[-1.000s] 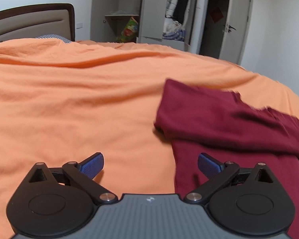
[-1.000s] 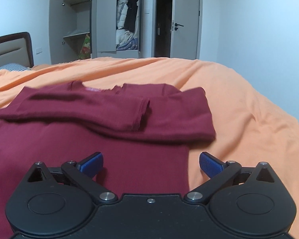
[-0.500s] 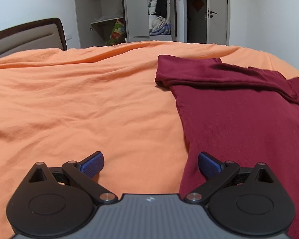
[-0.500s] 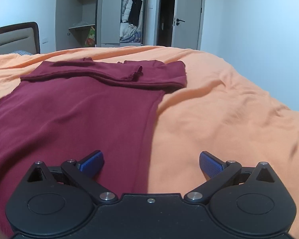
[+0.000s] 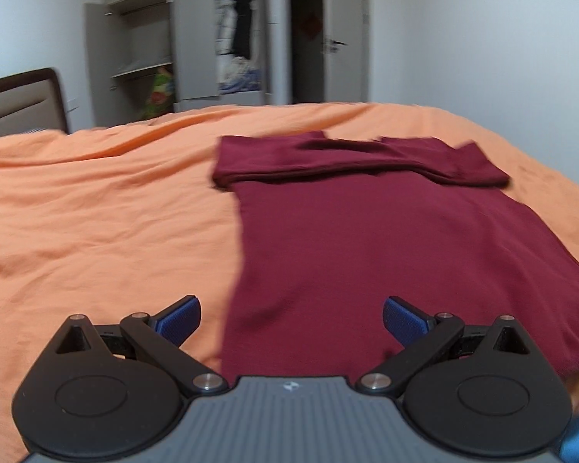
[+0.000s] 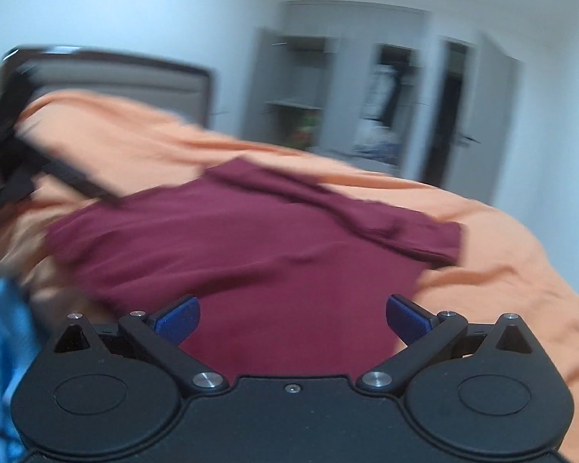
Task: Fold small clothes
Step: 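Grasp the shirt side edge with the right tool and lift it inward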
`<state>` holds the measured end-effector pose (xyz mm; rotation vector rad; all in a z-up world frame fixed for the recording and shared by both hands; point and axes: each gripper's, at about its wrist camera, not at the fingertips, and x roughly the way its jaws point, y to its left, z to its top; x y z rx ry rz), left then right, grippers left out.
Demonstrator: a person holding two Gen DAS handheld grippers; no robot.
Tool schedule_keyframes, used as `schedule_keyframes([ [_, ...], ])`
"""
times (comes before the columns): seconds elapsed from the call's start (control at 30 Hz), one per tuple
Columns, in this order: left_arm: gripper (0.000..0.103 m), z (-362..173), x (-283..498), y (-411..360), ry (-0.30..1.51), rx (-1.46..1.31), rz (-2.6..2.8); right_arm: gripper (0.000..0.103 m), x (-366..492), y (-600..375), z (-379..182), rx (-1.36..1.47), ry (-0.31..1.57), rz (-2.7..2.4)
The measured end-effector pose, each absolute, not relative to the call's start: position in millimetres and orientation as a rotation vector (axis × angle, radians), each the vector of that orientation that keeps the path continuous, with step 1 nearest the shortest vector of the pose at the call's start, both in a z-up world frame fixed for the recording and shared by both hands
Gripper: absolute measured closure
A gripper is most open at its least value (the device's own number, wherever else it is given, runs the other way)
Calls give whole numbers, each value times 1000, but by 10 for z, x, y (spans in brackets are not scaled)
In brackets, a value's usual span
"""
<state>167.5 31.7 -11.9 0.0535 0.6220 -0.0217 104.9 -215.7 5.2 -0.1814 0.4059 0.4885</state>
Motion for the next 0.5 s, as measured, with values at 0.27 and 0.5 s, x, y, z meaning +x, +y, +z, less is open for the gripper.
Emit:
schedule_keyframes([
  [0.27, 0, -227, 1526, 74, 651, 74, -115, 2, 886, -1729, -196, -445, 495, 473],
  [0.5, 0, -200, 1334, 70, 597, 59, -155, 18, 772, -1685, -255, -559, 412, 372],
])
